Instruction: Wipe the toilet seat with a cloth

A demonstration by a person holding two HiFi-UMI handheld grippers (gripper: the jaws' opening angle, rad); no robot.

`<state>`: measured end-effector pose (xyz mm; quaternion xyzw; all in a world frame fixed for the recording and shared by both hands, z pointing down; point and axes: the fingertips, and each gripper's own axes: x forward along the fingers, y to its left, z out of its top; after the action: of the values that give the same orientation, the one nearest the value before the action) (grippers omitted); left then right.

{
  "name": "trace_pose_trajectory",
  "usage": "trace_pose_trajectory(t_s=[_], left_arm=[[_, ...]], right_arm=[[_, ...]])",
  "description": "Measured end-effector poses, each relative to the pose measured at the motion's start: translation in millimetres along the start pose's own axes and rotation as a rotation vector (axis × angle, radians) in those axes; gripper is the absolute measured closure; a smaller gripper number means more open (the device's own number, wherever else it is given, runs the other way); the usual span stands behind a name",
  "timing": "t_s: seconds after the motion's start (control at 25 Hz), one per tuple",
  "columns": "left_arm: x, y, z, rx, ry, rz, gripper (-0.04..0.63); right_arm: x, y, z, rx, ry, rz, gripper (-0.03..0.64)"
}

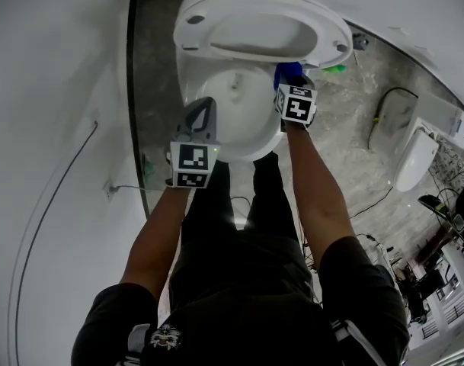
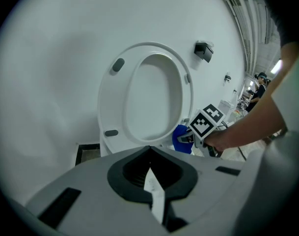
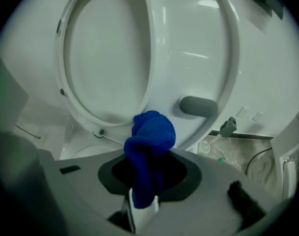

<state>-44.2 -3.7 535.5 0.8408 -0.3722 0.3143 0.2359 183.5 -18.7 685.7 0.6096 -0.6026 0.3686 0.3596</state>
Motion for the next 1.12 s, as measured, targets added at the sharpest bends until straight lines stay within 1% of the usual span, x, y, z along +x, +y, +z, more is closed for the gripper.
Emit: trace_pose_trajectory(t_s=[0.16, 0.28, 0.6, 0.76, 0.92, 1.12], left_arm=[[-7, 8, -2, -0.017, -0.001, 0.007, 0.586], [-13, 17, -3, -0.021, -0.003, 0.016, 0.586], [-25, 52, -18, -0.077, -0.001, 0.078, 0.586], [-32, 64, -29, -0.105, 0.009, 0.100, 0.586], [-38, 73, -40, -0.130, 0.020, 0.110, 0.586], [-37, 82, -53, -0.175, 0.057, 0.130, 0.586]], right_arm=[[15, 16, -8, -0.064, 0.037, 0.015, 0.520], [25, 31, -11, -0.092, 0.063, 0.034, 0.520], [40, 81, -13, -0.172, 0.108, 0.110, 0.520], [47, 106, -11, -0.239, 0.109, 0.141, 0.520], [49, 132, -6, -0.271, 0.115, 0.173, 0.520], [48, 157, 1, -0.312, 0.112, 0.195, 0.520]])
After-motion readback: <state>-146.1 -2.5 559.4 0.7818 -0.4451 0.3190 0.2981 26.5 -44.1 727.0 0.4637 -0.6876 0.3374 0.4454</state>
